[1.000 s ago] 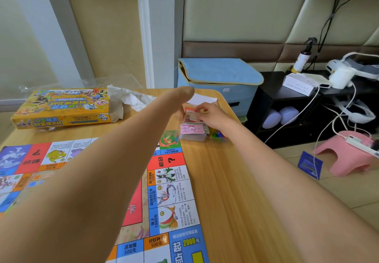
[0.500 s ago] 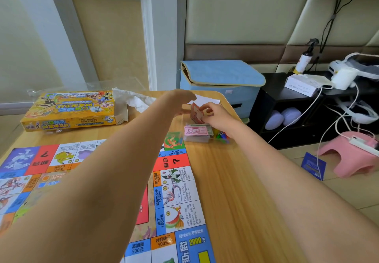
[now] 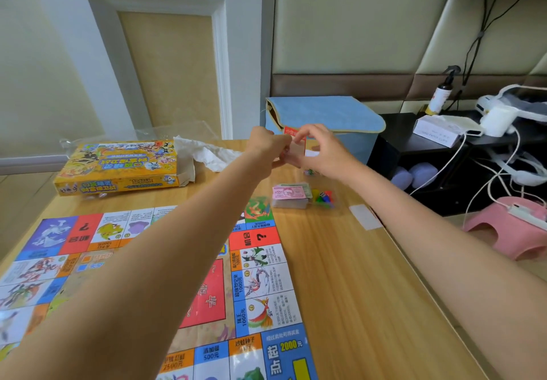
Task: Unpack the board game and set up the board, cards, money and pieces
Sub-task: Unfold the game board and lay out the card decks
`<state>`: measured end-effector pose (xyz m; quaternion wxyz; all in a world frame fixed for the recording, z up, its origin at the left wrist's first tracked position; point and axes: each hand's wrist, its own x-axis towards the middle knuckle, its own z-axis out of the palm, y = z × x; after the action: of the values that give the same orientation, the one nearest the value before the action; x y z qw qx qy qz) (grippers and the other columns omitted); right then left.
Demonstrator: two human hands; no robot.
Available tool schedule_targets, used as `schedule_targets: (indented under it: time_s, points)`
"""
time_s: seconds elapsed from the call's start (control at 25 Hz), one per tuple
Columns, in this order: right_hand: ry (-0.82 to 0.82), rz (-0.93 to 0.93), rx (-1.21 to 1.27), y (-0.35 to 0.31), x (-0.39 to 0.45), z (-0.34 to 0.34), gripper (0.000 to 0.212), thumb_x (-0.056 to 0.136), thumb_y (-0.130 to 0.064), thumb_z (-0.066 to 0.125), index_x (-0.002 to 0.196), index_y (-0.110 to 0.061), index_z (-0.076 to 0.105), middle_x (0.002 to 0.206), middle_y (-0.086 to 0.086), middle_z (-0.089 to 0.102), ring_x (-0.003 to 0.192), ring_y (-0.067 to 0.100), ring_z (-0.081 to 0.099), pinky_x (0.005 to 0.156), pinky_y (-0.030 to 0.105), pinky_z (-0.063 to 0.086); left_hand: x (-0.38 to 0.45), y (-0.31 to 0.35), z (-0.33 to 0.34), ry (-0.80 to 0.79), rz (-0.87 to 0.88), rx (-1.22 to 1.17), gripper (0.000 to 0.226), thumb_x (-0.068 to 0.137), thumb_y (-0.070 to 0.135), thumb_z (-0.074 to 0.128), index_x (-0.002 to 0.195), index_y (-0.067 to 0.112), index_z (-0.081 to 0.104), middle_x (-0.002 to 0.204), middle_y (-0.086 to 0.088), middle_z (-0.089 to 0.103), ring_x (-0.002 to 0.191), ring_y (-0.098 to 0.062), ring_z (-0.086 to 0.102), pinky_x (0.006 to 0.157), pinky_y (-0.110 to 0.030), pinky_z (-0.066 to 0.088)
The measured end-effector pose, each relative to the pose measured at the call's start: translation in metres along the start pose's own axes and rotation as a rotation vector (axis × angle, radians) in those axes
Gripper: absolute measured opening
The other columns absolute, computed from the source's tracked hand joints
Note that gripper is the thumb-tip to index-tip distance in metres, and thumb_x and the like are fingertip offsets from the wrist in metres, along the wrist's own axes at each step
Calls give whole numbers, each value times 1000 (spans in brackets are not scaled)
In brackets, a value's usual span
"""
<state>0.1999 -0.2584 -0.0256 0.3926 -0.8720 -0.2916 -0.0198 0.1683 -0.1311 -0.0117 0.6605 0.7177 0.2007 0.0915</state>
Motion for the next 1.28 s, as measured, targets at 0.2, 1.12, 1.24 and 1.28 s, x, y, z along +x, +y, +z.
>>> schedule_targets:
  time_s: [0.2, 1.12, 1.24, 1.28]
  points:
    - [-261, -122, -336, -18, -35, -10, 46, 68, -33, 80, 95, -20, 45, 110, 2, 54, 102, 21, 51, 80, 32, 43, -48, -19, -10, -163, -101, -78, 13, 88, 3, 57, 77, 5, 52, 75, -11, 59, 63, -15, 60, 53, -22, 54]
    - [-660, -57, -495, -5, -104, -15, 40, 72, -26, 78, 97, -17, 48, 89, -9, 47, 83, 11, 42, 58, 18, 30, -104, -51, -52, -464, 171, 1036, 66, 82, 41, 65, 138, 16, 41, 139, -4, 46, 125, -23, 45, 102, -33, 37]
    - [-667, -98, -541, -4, -102, -8, 41, 73, -27, 76, 102, -14, 49, 102, -4, 47, 93, 12, 41, 61, 15, 29, -110, -60, -50, -635, 145, 1467, 93, 72, 54, 69, 147, 26, 22, 151, -5, 24, 136, -31, 27, 106, -48, 31]
    - [-669, -109, -553, -4, -101, -8, 43, 73, -27, 76, 103, -14, 49, 104, -3, 46, 94, 13, 42, 61, 15, 29, -109, -62, -48, -636, 133, 1494, 96, 71, 54, 70, 147, 26, 19, 150, -7, 22, 136, -34, 25, 106, -51, 31]
